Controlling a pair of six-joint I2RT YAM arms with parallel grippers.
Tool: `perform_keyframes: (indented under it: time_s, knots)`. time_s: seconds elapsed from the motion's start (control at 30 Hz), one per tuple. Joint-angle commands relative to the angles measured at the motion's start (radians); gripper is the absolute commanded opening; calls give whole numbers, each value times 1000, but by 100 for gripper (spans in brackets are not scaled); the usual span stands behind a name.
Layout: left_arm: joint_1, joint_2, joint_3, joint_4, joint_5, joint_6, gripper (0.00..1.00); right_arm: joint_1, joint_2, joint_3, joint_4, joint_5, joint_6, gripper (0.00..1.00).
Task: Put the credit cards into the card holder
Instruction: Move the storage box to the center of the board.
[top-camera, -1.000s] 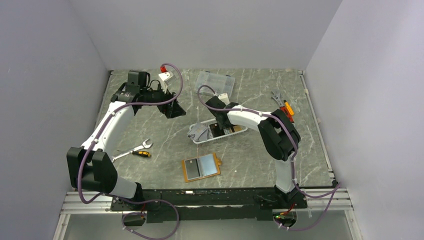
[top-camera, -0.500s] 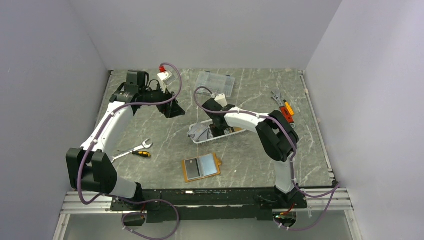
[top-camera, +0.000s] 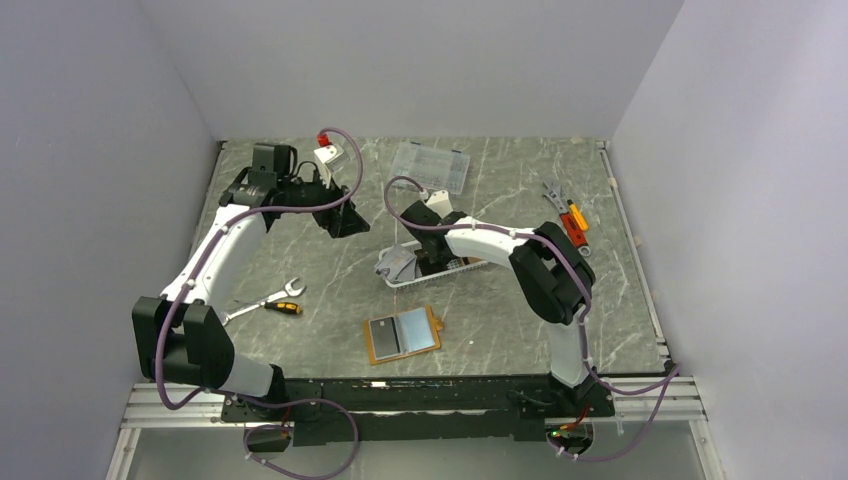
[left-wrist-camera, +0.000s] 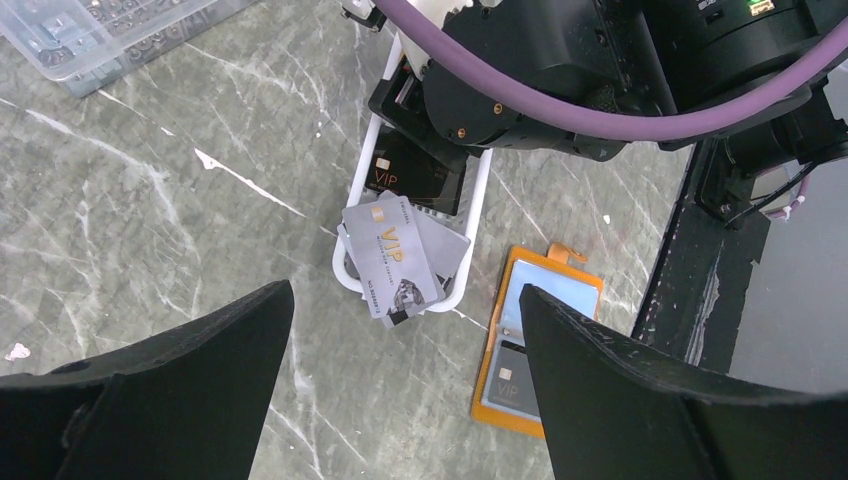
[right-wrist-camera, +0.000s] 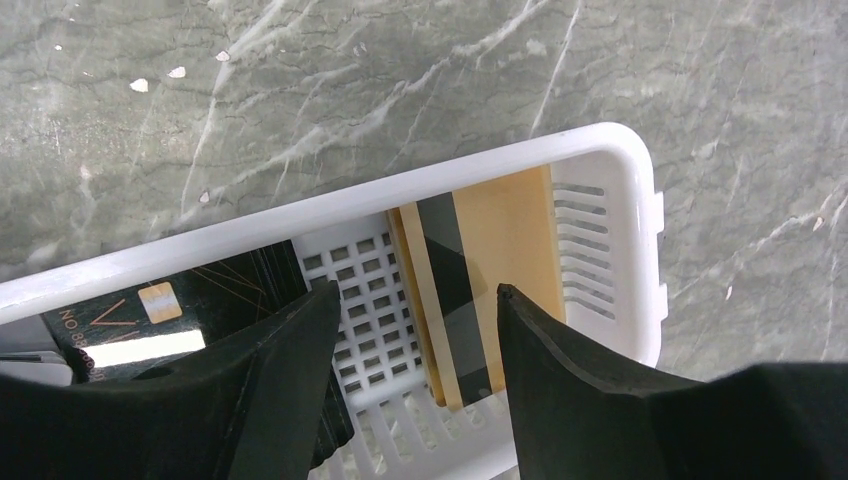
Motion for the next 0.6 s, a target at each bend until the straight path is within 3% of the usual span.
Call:
perform_keyframes:
  time_s: [0.0,0.57]
  knots:
    - [8,-36,4,-3,46,19,89,-2,17,12,-27,69,17,62]
    - [20,-32,-2,-6,63,22,88,-52,-28,17,-11,79,-14,62]
